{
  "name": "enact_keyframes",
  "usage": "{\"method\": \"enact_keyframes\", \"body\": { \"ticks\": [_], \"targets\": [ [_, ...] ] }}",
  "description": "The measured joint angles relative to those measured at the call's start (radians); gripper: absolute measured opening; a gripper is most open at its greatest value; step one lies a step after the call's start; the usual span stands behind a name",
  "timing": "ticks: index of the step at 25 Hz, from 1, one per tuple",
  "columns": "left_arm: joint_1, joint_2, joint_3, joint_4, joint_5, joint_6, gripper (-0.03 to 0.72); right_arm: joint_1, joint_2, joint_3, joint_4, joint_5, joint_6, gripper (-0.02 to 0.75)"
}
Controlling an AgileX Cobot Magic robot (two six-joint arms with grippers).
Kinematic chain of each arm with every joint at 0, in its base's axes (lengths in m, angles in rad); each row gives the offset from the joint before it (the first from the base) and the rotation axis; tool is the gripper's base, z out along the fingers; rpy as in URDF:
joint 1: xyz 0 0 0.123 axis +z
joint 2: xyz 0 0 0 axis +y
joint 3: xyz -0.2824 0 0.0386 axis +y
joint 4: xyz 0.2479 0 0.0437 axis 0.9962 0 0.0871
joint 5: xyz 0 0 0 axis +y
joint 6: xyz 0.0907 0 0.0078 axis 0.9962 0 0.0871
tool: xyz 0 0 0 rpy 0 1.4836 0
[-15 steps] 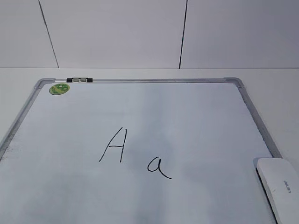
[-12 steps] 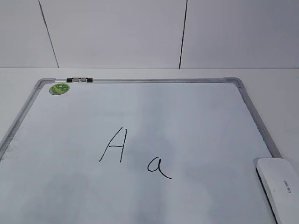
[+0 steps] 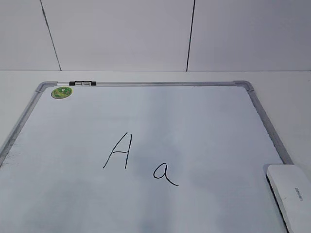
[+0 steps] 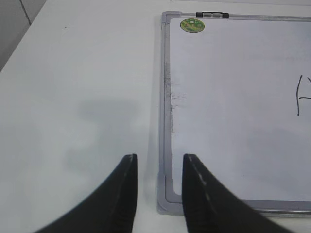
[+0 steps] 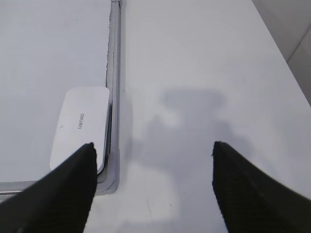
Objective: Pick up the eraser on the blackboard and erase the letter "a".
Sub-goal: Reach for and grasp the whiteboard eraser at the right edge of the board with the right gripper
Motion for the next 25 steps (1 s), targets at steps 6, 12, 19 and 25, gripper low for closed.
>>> {"method": "enact_keyframes", "body": {
  "ticks": [6,12,19,25],
  "targets": [
    [0.0,0.0,0.0,0.0,0.0,0.0,0.235,0.0,0.0,0.0,0.0,0.0,0.0,0.592],
    [0.0,0.0,0.0,0.0,0.0,0.0,0.235,0.0,0.0,0.0,0.0,0.0,0.0,0.592],
    [0.0,0.0,0.0,0.0,0.0,0.0,0.235,0.0,0.0,0.0,0.0,0.0,0.0,0.592],
    [0.0,0.0,0.0,0.0,0.0,0.0,0.235,0.0,0.0,0.0,0.0,0.0,0.0,0.592]
  ]
}}
